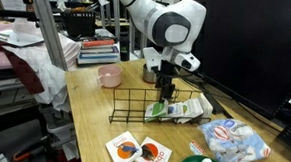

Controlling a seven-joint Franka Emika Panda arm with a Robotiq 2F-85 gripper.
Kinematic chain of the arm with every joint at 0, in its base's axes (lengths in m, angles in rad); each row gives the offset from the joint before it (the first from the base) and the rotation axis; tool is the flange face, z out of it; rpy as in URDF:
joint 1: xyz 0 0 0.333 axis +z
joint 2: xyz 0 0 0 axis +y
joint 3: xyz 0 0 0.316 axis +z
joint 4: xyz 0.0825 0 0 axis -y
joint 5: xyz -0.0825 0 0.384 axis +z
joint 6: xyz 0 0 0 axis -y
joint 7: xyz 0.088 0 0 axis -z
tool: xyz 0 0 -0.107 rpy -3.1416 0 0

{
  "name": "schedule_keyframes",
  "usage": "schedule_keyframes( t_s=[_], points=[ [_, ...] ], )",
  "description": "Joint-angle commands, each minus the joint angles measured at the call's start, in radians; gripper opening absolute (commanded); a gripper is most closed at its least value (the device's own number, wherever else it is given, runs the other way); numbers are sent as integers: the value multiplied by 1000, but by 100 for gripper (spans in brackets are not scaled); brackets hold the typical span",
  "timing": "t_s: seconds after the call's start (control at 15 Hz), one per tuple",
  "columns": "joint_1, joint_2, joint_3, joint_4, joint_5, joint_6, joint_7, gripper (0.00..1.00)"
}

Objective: Move the book rack slightly to the left

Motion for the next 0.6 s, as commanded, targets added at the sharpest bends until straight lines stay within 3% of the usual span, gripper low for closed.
schedule_keyframes(
  t_s=[0.0, 0.33, 0.4, 0.53],
  points=[
    [7, 29, -19, 39, 0, -32, 41, 100],
    [14, 61, -25, 76, -10, -50, 66, 98],
    [16, 65, -25, 82, -11, -52, 71, 74],
    [18, 71, -26, 91, -10, -58, 78, 68]
  ],
)
